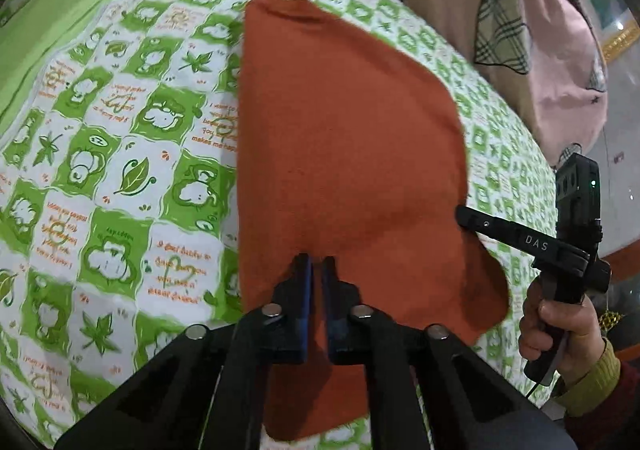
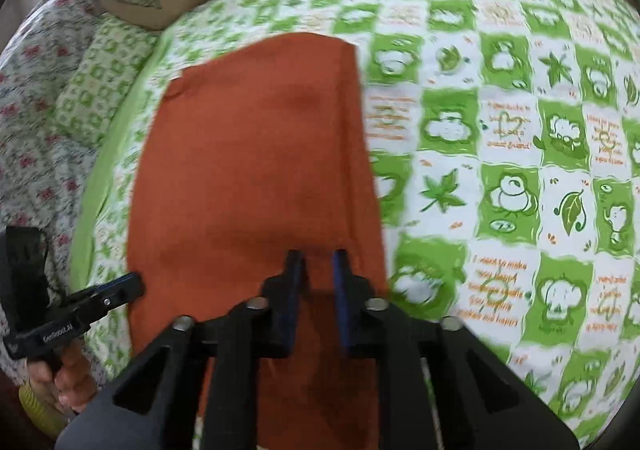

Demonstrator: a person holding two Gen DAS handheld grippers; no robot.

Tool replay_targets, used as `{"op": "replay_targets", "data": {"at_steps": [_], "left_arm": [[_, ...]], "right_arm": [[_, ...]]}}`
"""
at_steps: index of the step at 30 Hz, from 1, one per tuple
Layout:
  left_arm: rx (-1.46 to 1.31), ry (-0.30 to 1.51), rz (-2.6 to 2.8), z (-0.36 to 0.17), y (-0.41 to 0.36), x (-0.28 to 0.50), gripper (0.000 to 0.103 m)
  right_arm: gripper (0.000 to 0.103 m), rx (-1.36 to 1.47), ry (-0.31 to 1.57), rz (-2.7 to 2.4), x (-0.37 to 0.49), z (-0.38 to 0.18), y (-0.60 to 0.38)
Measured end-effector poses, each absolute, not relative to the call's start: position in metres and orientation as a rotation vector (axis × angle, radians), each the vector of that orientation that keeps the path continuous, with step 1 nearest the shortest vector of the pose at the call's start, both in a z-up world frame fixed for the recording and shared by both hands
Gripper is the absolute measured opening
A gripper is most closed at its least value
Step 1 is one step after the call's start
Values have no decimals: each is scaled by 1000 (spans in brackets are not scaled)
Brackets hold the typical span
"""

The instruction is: Fold small clothes

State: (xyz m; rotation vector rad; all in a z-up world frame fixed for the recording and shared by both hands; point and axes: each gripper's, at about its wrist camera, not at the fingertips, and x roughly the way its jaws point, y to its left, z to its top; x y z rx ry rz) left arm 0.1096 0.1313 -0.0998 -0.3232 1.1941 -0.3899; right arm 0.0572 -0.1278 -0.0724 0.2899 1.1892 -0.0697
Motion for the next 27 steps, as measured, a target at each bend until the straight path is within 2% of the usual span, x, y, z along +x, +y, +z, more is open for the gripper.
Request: {"op": "replay_targets", "data": {"at_steps": [4,6,12,17,27], "left_arm": [[-299,1187,-379,-93,128,107,4],[-285,1182,-394,-84,126,96,8],[-272,1177,-480,-70,127,51,10],[-154,1244,-436,-98,121,32,11],[-163,1217,-414,-102,129,16,10]], "right_arm": [[7,315,1181,-87,57,-67,-131],[11,304,1168,-72,48,-56,-128],[11,273,1177,37,0,-36,-108],[10,133,1286,-41,-28,-62,-106],[9,172,1254,-47,-27,-73,-108]]}}
